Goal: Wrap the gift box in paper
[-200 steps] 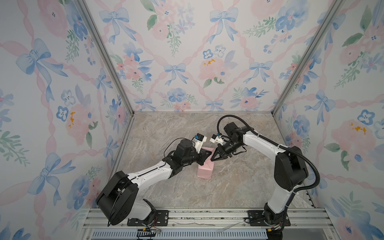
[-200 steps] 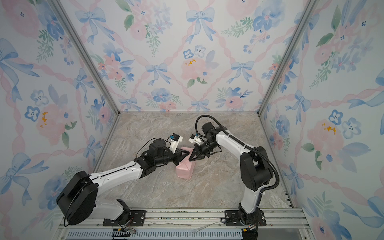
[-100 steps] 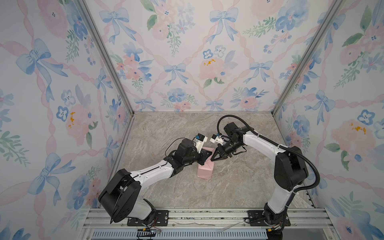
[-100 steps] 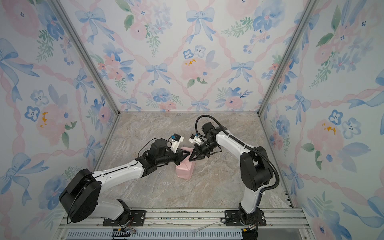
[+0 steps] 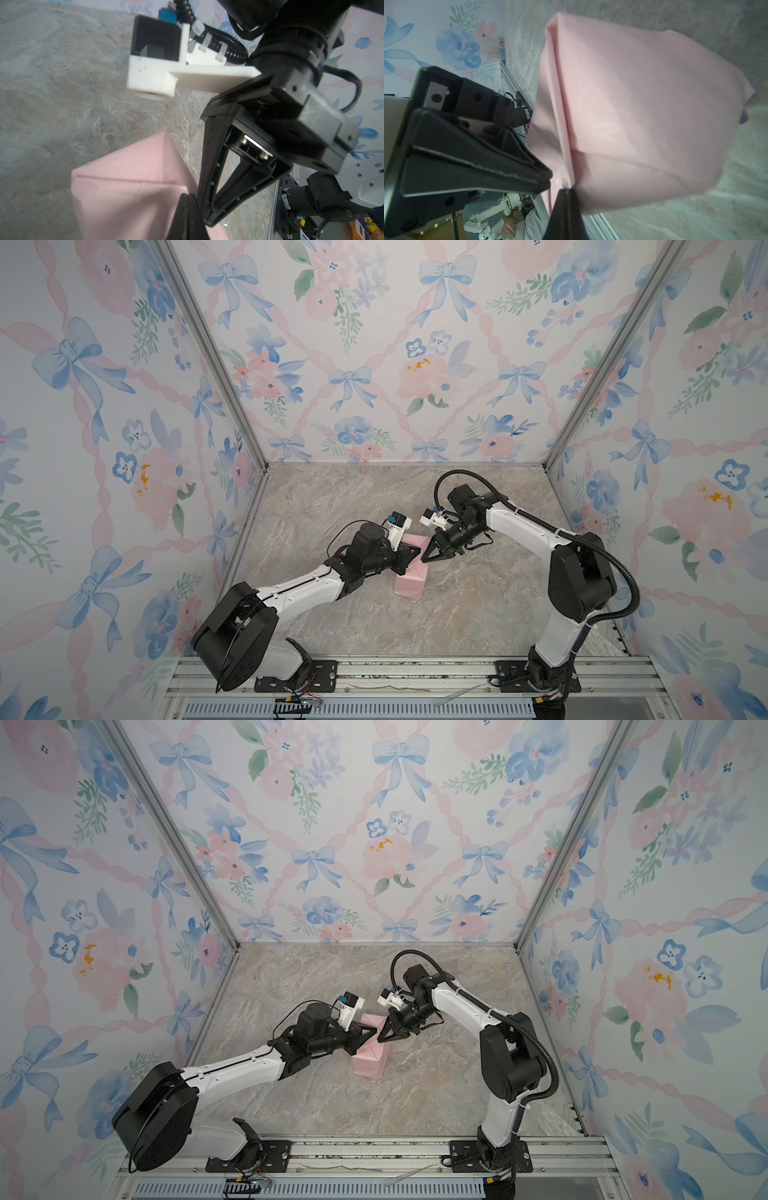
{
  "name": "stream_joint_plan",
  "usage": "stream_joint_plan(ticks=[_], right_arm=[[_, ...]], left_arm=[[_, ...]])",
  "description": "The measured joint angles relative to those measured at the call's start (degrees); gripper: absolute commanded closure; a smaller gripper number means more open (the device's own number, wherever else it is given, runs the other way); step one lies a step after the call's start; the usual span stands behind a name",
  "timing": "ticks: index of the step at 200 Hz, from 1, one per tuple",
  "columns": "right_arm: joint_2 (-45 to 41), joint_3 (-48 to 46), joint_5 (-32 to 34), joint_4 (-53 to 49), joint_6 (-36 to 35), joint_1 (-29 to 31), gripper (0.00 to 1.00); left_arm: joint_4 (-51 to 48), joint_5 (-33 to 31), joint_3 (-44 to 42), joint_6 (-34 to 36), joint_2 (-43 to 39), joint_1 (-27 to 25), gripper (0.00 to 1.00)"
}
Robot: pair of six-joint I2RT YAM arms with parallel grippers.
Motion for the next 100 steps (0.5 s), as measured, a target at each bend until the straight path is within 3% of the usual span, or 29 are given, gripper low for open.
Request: stream_joint_plan(ticks=[100], right_arm=[[0.0,0.0,0.0,0.0,0.0,0.0,1.00]], left_arm=[[0.9,-1.5,0.6,0.0,3.2,0.0,0.95]])
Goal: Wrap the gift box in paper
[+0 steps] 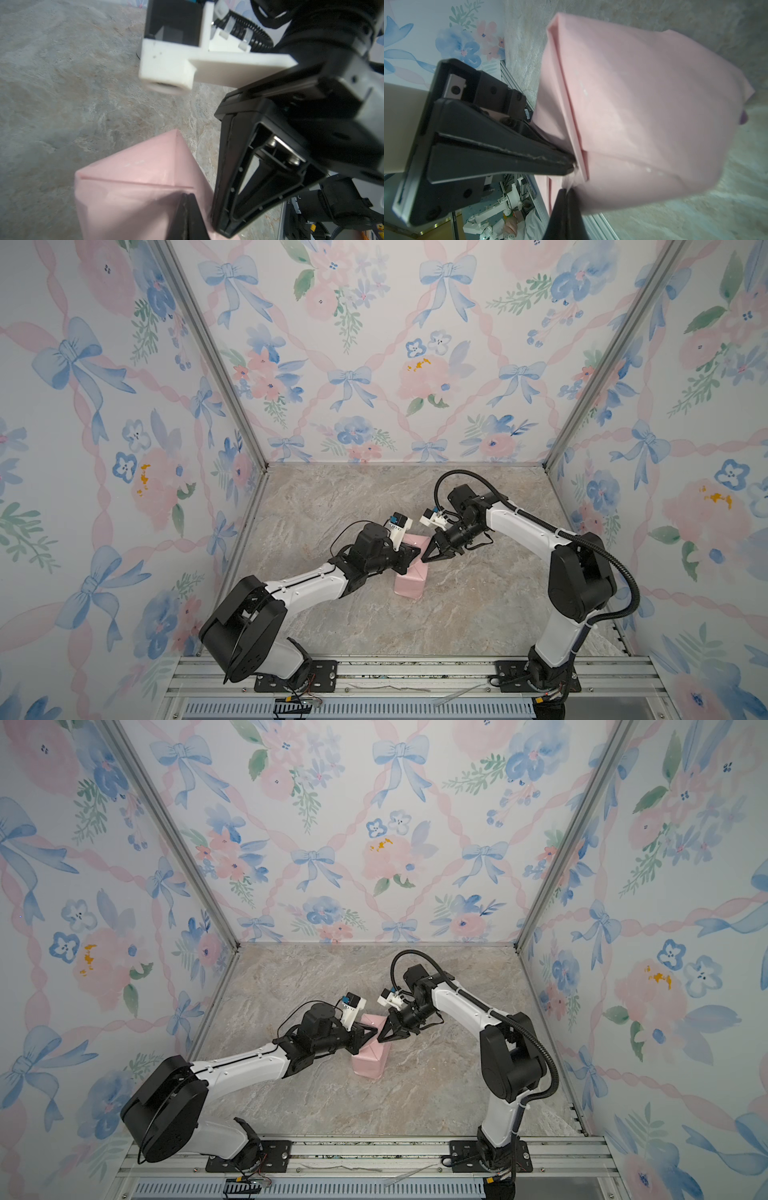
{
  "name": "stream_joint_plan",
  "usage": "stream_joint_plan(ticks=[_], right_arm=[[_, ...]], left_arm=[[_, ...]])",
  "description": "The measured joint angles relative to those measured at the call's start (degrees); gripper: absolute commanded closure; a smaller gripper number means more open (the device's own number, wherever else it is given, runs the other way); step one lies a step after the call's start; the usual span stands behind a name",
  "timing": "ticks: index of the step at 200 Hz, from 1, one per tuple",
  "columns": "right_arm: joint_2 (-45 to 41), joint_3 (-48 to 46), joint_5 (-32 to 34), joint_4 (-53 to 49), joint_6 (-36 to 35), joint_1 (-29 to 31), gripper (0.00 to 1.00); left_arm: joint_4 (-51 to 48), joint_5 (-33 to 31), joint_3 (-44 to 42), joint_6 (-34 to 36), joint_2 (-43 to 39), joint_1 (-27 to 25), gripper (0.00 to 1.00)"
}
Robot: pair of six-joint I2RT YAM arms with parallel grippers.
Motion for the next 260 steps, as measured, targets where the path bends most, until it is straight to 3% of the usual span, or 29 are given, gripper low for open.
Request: stream_joint_plan(ticks=[130,193,260], right_arm=[[0.0,0.0,0.0,0.1,0.5,0.1,1.00],[-0.1,0.0,-0.4,0.3,1.6,0.1,0.87],[-0.5,-0.2,-1.3,0.9,2.4,0.1,0.84]], left_arm=[[2.5,-1.4,-0.8,0.0,0.5,-0.2,0.97],[3.4,-1.6,-1.2,0.0,0.5,-0.2,0.98],[3.4,-1.6,-1.2,0.0,0.5,-0.2,0.98]])
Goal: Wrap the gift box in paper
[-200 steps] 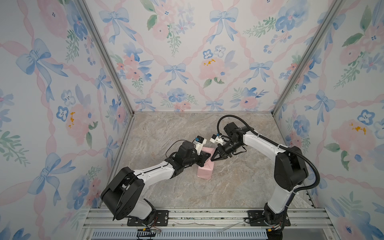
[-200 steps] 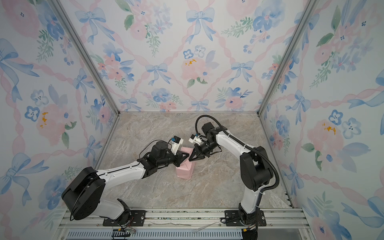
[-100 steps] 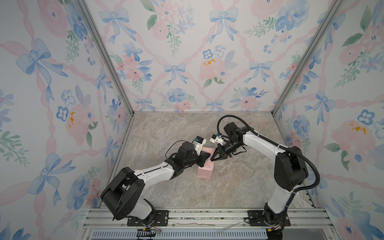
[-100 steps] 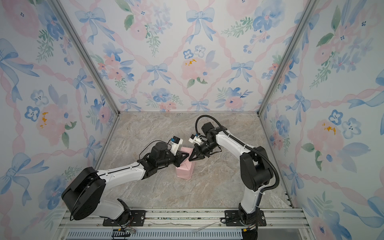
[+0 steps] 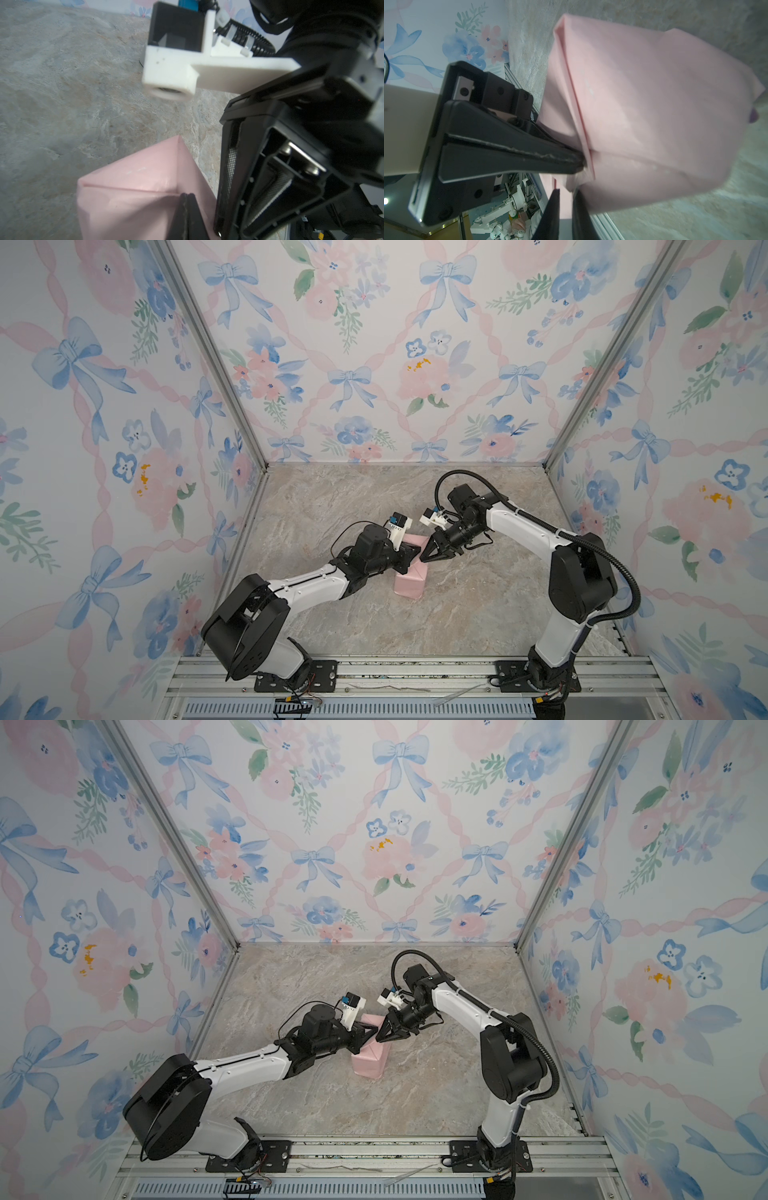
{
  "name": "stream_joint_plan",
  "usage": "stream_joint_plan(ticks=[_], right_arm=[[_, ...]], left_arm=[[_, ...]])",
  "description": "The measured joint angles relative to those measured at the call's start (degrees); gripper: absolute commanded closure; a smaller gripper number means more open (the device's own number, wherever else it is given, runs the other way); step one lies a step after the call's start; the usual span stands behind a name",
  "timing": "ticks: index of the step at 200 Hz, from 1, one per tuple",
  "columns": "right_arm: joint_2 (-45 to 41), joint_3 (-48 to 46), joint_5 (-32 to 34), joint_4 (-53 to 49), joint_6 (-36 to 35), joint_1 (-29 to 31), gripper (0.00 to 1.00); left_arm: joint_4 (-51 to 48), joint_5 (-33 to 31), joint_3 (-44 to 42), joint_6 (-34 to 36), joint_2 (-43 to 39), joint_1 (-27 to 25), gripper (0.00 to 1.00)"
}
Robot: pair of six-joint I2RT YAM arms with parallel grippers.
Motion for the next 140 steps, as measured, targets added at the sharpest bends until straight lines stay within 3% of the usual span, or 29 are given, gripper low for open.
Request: stream_joint_plan(ticks=[140], right_arm=[[-3.0,-2.9,0.2,0.2,0.6,-0.3,0.88]], left_arm=[[0.0,-0.4,0.0,0.0,0.0,0.0,0.98]])
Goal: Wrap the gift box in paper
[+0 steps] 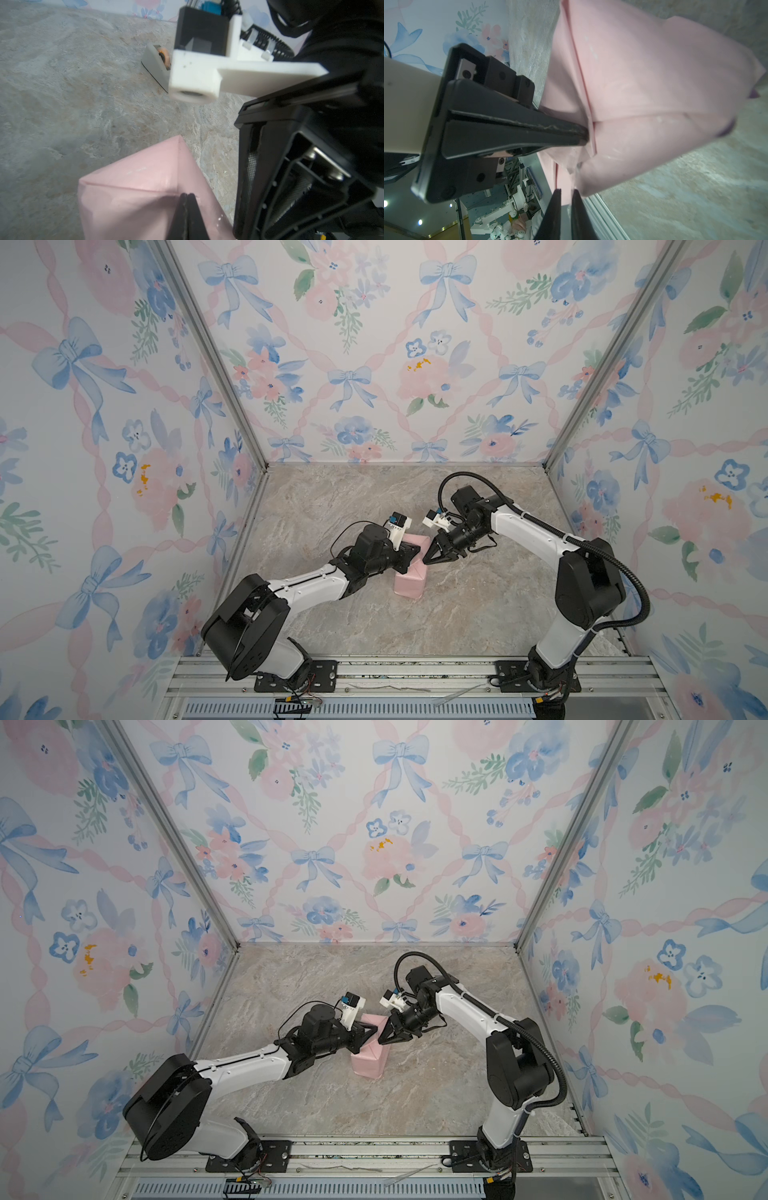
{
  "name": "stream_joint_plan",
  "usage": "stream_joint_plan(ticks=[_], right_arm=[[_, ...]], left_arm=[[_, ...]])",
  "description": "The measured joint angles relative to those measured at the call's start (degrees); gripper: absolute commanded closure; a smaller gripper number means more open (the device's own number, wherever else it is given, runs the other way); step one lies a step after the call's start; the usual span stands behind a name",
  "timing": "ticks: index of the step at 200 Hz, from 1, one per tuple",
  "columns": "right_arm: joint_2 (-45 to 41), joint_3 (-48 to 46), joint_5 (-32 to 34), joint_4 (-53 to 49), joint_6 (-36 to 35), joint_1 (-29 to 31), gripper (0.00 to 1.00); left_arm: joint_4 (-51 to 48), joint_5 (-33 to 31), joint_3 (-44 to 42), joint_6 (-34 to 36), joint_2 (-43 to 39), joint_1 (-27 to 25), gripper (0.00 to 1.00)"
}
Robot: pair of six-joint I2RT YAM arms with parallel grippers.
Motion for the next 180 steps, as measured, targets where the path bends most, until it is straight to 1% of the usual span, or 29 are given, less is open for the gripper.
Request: stream_joint_plan(ticks=[38,77,180], right_arm=[[0.0,-0.5,0.0,0.0,0.3,-0.3,0.93],[0.0,-1.2,0.0,0.0,0.4,-0.6,0.96],[-0.3,-2.8,-0.2,0.5,0.4,-1.7,0.97]], left_arm=[[0.0,0.0,0.0,0.0,0.0,0.0,0.98],[0.0,0.0,0.0,0.0,0.0,0.0,0.98],[0.1,0.1,0.0,0.0,0.0,-0.1,0.98]])
